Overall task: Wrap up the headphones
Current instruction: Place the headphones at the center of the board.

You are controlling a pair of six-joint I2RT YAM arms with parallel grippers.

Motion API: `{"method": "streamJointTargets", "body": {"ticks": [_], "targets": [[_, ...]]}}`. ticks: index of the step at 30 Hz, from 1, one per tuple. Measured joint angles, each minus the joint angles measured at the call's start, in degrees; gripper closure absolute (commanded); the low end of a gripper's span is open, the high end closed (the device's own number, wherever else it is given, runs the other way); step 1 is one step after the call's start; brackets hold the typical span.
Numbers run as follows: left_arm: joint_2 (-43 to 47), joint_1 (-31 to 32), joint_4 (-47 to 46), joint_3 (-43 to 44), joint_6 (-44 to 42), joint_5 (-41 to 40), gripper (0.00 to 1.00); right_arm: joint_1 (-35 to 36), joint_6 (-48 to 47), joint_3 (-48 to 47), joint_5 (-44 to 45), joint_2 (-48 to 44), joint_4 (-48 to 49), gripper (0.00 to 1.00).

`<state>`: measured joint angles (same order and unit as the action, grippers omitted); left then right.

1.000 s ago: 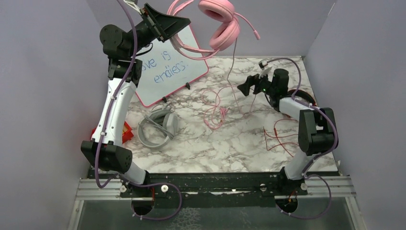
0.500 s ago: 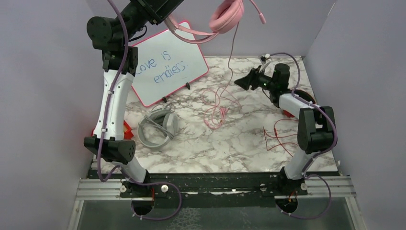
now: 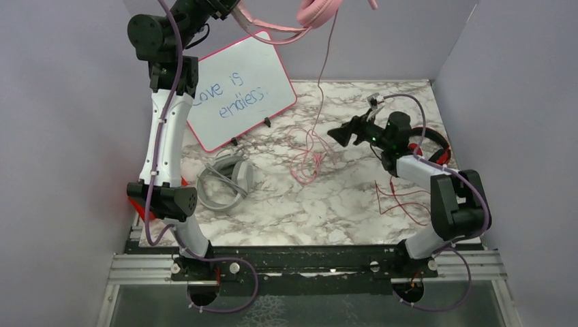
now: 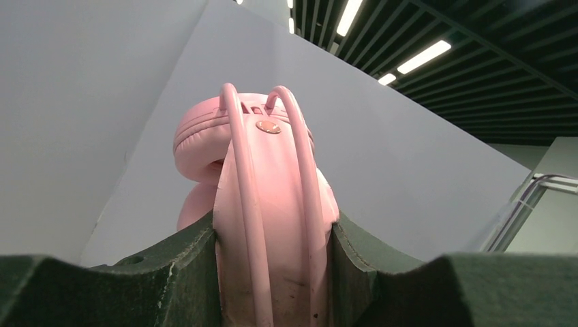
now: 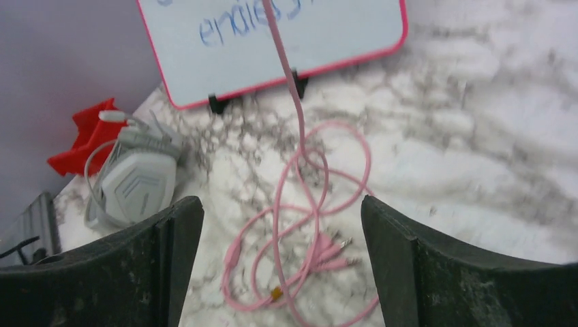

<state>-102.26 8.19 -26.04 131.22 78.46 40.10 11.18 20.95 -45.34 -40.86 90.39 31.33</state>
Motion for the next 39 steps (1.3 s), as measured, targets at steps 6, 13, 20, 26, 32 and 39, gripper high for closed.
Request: {"method": "streamJointTargets", "body": {"ticks": [6, 13, 20, 26, 32, 39], "targets": [[4.76, 0.02, 0.46, -4.24, 0.48, -1.18, 0.71, -0.07, 0.76, -4.24, -3.54, 6.67, 22.62, 0.14], [7.43, 0.02, -1.25, -4.24, 2.60, -1.97, 0.71, 2.32, 5.68, -5.99, -5.75, 13.81, 36.41, 0.28], [7.45, 0.02, -2.16, -4.13, 4.31, -2.49, 0.71, 2.32, 13.73, -8.26, -5.90, 22.10, 46.38, 0.30], [7.08, 0.02, -2.19, -1.88, 4.96, -3.82, 0.71, 2.73, 17.49, -8.37, -5.79, 25.73, 51.30, 0.33], [6.49, 0.02, -2.54, 1.81, 5.31, -5.22, 0.72, 4.07, 17.66, -9.68, -5.29, 27.74, 51.74, 0.46], [6.54, 0.02, -3.61, 2.40, 5.22, -6.58, 0.72, 4.42, 19.45, -9.90, -5.25, 29.05, 52.28, 0.99]]}}
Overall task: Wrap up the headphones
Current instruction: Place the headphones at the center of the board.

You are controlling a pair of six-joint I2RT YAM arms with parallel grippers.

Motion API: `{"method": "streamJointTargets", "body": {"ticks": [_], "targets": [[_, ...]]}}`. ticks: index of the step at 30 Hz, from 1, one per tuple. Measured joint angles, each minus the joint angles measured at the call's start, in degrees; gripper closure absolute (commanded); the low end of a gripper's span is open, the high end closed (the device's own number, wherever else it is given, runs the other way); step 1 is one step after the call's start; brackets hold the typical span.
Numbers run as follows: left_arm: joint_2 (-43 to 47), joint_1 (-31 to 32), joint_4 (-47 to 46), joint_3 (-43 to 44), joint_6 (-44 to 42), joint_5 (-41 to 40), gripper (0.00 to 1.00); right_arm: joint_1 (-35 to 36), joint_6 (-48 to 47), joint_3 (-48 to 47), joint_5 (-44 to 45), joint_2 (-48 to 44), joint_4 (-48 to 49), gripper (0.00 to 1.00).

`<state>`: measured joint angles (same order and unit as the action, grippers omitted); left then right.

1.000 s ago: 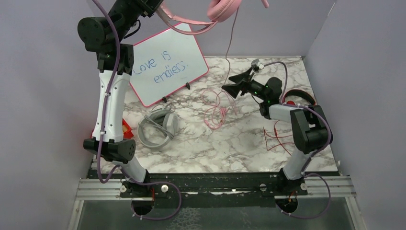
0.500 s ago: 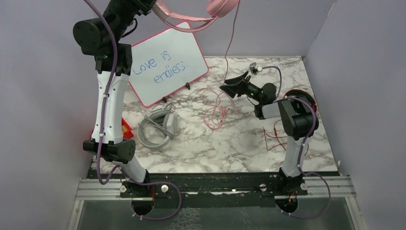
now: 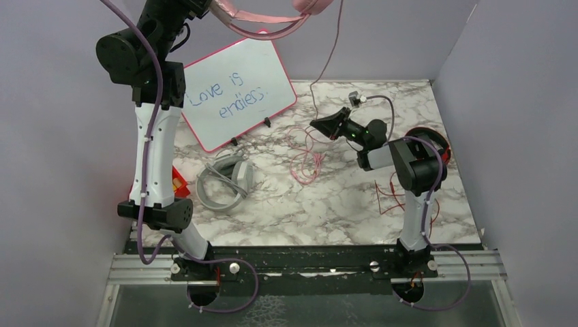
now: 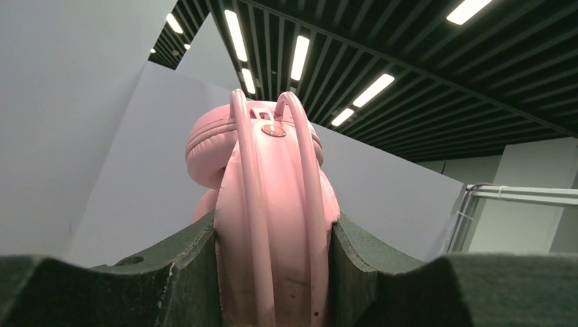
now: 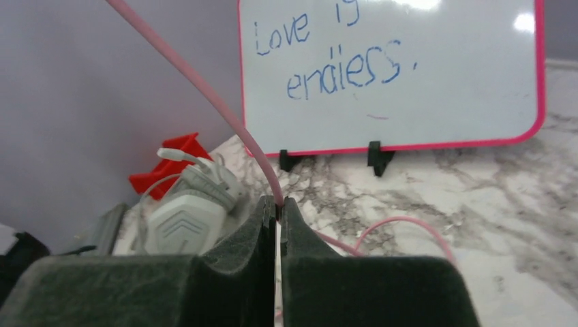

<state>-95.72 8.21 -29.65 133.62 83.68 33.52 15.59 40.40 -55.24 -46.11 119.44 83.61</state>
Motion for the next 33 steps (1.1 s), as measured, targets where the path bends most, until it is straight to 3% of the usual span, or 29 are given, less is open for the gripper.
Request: {"method": "streamJointTargets", "body": {"ticks": [4, 8, 14, 17, 20, 25, 29, 33], "targets": [[1.03, 0.00, -0.17, -3.96, -0.72, -1.11, 0.73, -0.02, 0.24, 1.29, 0.33, -1.73, -1.75, 0.99], [0.76, -0.02, -0.04, -5.81, 0.35, -1.57, 0.73, -0.33, -4.92, -0.90, 2.86, -6.69, -15.15, 0.99], [2.73, -0.24, -2.99, -14.21, 4.81, -1.60, 0.73, -4.13, -11.69, -23.43, 10.27, -6.64, -43.63, 0.99], [4.50, -0.22, -5.73, -21.31, 7.52, -1.51, 0.74, -6.23, -13.31, -34.75, 12.07, -3.30, -52.06, 0.99], [4.66, -0.20, -9.27, -25.90, 10.88, -1.49, 0.74, -6.97, -13.62, -40.26, 12.15, -0.20, -56.68, 0.99], [2.89, 1.73, -15.91, -30.12, 16.90, -0.90, 0.75, -5.29, -13.90, -41.57, 10.91, 3.37, -62.36, 0.99], [3.15, 4.72, -22.62, -38.99, 20.83, 1.27, 0.79, -4.96, -13.90, -40.85, 10.16, 3.76, -65.53, 0.99], [3.48, 6.19, -23.74, -48.41, 20.65, 5.05, 0.79, -9.88, -11.87, -35.89, 8.44, 0.26, -65.22, 0.99]]}}
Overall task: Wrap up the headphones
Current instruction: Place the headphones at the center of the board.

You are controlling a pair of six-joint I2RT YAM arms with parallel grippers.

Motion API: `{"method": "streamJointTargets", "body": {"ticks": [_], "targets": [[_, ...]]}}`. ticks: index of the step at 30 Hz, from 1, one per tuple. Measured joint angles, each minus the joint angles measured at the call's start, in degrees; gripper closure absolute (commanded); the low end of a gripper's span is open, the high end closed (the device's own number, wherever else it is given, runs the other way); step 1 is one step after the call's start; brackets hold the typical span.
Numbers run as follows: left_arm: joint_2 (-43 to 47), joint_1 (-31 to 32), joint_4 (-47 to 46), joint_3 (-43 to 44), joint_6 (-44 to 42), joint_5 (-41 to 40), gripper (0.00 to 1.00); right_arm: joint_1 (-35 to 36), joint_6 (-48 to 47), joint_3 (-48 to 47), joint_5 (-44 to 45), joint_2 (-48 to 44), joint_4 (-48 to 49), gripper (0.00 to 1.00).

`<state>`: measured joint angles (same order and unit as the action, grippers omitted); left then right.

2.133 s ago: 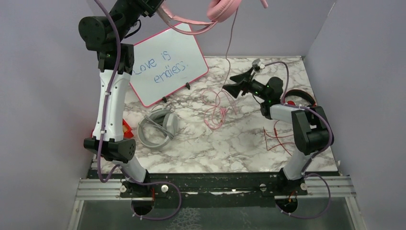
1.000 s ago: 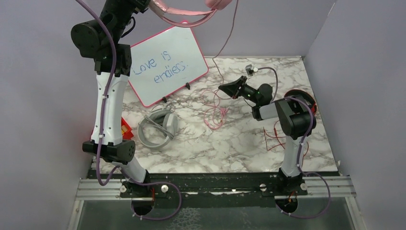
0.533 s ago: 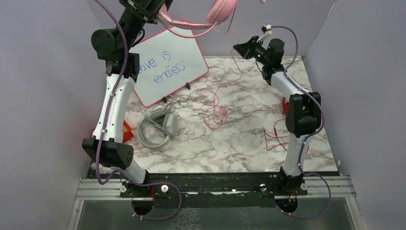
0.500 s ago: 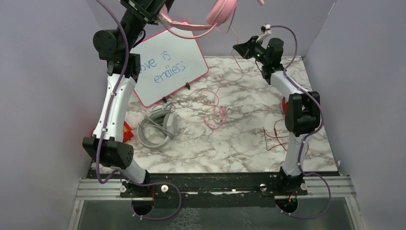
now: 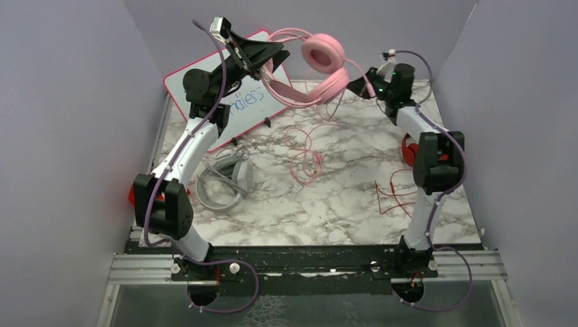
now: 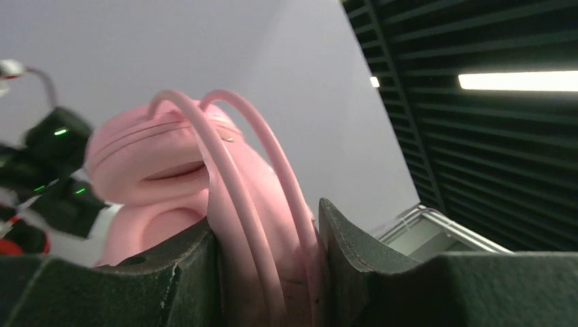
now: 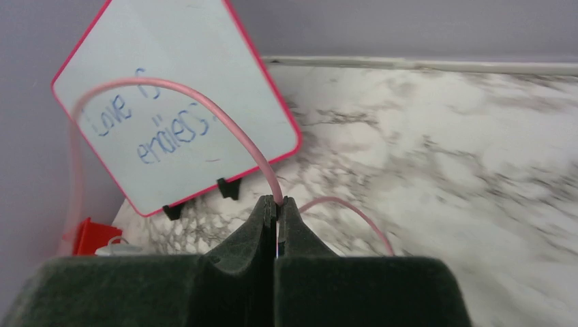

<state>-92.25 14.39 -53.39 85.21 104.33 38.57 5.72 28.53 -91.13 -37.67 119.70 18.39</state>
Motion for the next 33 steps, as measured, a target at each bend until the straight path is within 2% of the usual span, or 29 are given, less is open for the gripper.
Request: {"method": "streamJointTargets", "body": {"ticks": [4, 7, 12, 18, 22, 27, 33], "targets": [[0.85, 0.37, 3.23, -4.35, -3.34, 2.69, 0.79, -8.90, 0.09, 5.81, -0.48, -6.36, -0.07, 0.99], [1.27, 1.27, 3.67, -5.33, -4.55, 3.21, 0.79, -13.35, -0.33, 5.38, -0.85, -9.33, 1.14, 0.99], [1.09, 6.05, 1.95, -4.94, -3.61, 4.07, 0.79, -10.97, 2.38, -1.70, -5.49, -6.14, 6.62, 0.99], [0.02, 10.62, -0.96, -2.36, -2.14, 5.66, 0.79, -7.45, 9.18, -9.81, -10.75, 4.59, 9.90, 0.99], [-0.09, 11.23, -1.14, -2.34, -3.48, 6.01, 0.79, -6.14, 10.54, -6.99, -12.09, 6.19, 8.98, 0.99], [1.49, 11.19, 6.62, -5.53, -13.29, 6.10, 0.79, -6.75, 6.19, 0.81, -10.54, 1.73, 1.40, 0.99], [4.46, 11.23, 16.72, -16.26, -25.55, 5.84, 0.79, -8.37, -4.55, 8.31, -3.10, -6.99, -10.62, 0.99]]}}
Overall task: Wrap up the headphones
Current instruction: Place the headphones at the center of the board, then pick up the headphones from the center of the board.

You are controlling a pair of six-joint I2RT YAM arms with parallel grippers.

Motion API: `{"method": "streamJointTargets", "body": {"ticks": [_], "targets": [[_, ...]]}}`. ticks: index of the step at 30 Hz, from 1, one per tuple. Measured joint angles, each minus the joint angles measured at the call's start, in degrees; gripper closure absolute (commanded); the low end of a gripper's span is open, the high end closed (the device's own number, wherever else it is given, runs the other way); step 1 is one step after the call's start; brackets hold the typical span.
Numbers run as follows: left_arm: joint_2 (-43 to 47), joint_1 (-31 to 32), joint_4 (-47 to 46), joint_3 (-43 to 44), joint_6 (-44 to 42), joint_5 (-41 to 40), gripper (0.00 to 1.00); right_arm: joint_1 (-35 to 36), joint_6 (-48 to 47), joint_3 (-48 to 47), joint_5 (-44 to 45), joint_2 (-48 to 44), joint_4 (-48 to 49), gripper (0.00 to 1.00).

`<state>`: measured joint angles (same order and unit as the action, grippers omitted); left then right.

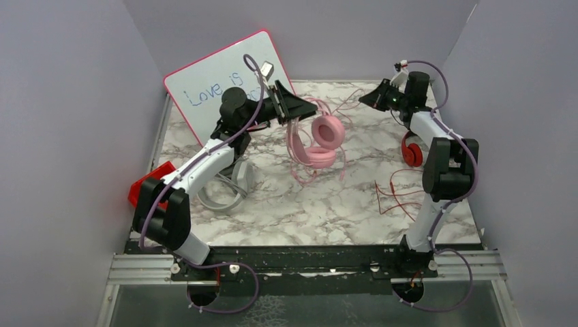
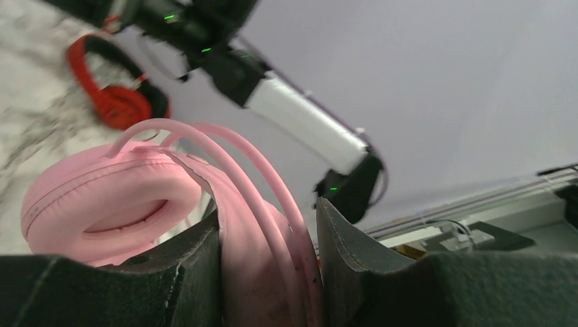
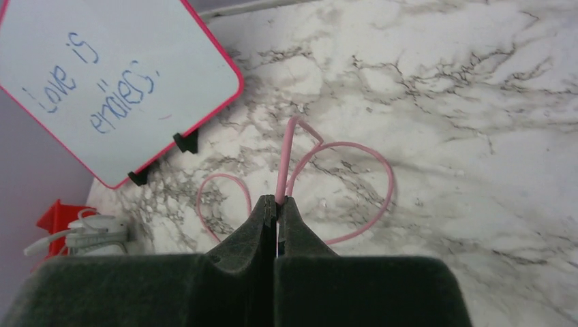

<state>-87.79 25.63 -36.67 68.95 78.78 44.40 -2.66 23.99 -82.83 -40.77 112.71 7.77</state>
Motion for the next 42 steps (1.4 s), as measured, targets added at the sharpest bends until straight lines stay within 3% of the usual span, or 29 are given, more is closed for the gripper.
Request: {"method": "streamJointTargets", "body": {"ticks": [5, 10, 15, 21, 27, 33, 38, 40, 42], "targets": [[-3.17, 0.35, 5.73, -4.92, -7.15, -0.33, 0.78, -0.13, -5.57, 4.09, 2.86, -3.28, -4.04, 0.99], [-6.25, 0.90, 8.52, -8.48, -12.39, -0.94, 0.70, 0.04, -7.37, 6.64, 2.86, -3.28, -5.35, 0.99], [-6.14, 1.51, 15.98, -10.25, -21.38, -2.86, 0.49, 0.07, -7.63, 7.41, 2.78, -3.69, -5.42, 1.00], [-2.86, 1.81, 27.61, -10.12, -32.63, -5.22, 0.37, 0.07, -7.65, 8.15, 2.40, -6.97, -4.76, 0.99], [-1.40, 1.88, 41.07, -7.41, -43.91, -9.77, 0.31, 0.09, -7.61, 8.94, 1.81, -8.90, -3.85, 0.99], [-0.22, 1.88, 51.23, -6.21, -52.54, -16.04, 0.34, 0.44, -7.61, 9.75, 1.36, -8.92, -3.54, 0.99], [-1.81, 1.92, 55.12, -1.53, -56.81, -19.98, 0.18, 0.74, -7.61, 9.88, 1.09, -8.92, -3.17, 0.99], [-3.96, 1.79, 55.34, 1.92, -57.77, -21.00, 0.06, 0.81, -7.63, 9.88, 0.94, -8.94, -3.15, 0.99], [-6.05, 1.22, 55.23, 4.76, -58.01, -21.24, 0.06, 0.96, -7.80, 9.88, 0.90, -9.01, -3.19, 0.99]]}}
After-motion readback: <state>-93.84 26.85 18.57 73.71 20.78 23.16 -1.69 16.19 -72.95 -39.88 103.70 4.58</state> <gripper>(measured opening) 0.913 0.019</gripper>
